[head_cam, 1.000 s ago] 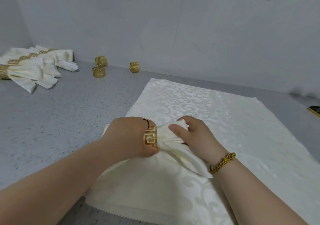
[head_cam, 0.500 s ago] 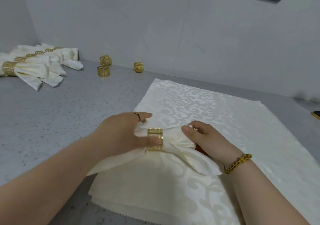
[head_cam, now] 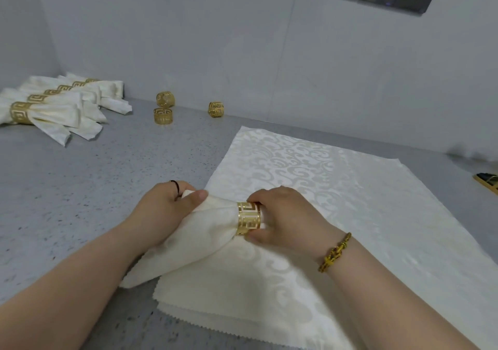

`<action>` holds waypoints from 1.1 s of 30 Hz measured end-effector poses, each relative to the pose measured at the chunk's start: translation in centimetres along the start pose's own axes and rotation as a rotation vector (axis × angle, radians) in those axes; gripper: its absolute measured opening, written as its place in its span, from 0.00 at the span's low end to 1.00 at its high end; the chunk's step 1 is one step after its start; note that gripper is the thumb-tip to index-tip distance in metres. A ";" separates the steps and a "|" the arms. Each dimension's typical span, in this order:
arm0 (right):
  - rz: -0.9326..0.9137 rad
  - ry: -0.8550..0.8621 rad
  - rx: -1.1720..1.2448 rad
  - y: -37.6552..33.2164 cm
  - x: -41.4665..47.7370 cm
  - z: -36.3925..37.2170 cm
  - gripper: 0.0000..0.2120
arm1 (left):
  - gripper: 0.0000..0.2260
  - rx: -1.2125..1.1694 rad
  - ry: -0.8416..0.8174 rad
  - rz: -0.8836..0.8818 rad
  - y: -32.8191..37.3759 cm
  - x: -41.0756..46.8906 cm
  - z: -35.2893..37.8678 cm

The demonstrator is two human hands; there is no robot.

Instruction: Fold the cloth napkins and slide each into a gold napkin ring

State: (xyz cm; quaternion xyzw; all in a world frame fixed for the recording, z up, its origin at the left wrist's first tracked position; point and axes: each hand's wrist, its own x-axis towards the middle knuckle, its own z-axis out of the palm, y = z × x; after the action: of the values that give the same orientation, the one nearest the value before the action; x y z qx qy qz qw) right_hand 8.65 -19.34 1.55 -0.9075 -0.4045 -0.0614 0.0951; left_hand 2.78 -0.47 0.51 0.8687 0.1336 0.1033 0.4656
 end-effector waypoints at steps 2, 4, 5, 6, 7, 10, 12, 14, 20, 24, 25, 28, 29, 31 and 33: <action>0.003 0.066 0.111 -0.4 -0.1 0.3 0.19 | 0.13 -0.042 0.049 -0.031 0.0 0.1 0.3; 0.006 0.128 0.172 -0.6 -0.4 0.5 0.21 | 0.13 -0.081 0.062 -0.064 0.0 0.2 0.5; 0.003 0.146 0.168 -0.7 -0.5 0.7 0.23 | 0.13 -0.100 0.054 -0.083 0.1 0.2 0.6; 0.008 0.151 0.149 -0.7 -0.5 0.8 0.24 | 0.13 -0.119 0.044 -0.097 0.1 0.2 0.7; 0.014 0.143 0.123 -0.6 -0.5 0.9 0.26 | 0.14 -0.133 0.038 -0.110 0.2 0.2 0.7; 0.035 0.088 0.086 0.0 -0.6 0.8 0.34 | 0.13 -0.105 0.025 -0.115 0.3 0.3 0.5; 0.044 0.109 0.106 0.6 -1.2 0.5 0.38 | 0.11 -0.074 0.011 -0.136 0.3 0.3 -0.1; 0.068 0.110 0.115 1.3 -2.2 0.1 0.39 | 0.10 -0.094 -0.057 -0.177 0.1 -0.2 -1.3; 0.406 0.071 0.665 2.6 -4.6 0.0 0.10 | 0.23 -0.070 -0.073 -0.106 -1.2 -2.3 -2.1; 0.515 0.156 0.684 2.7 -4.3 0.7 0.16 | 0.19 0.012 0.053 -0.021 -1.4 -2.5 -0.9; 0.525 0.152 0.685 2.7 -4.2 0.7 0.18 | 0.18 0.032 0.059 0.009 -1.4 -2.5 -0.6; 0.549 0.117 0.656 2.7 -4.4 0.6 0.22 | 0.19 0.116 0.071 0.067 -1.5 -2.8 -0.4; 0.542 0.096 0.621 2.8 -4.5 0.6 0.24 | 0.20 0.144 0.073 0.071 -1.5 -2.9 -0.5; 0.521 0.041 0.527 2.5 -4.7 0.5 0.26 | 0.20 0.218 0.064 0.073 -1.5 -3.0 -0.5; 0.511 0.015 0.491 2.2 -4.8 0.5 0.24 | 0.24 0.238 0.003 0.049 -1.4 -3.2 -0.9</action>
State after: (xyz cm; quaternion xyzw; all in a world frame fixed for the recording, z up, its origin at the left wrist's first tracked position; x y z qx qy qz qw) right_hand 7.08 -24.13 -0.15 -0.9290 -0.1661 0.0569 0.3258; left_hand -0.69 -0.11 -0.37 0.9208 0.1243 0.0995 0.3562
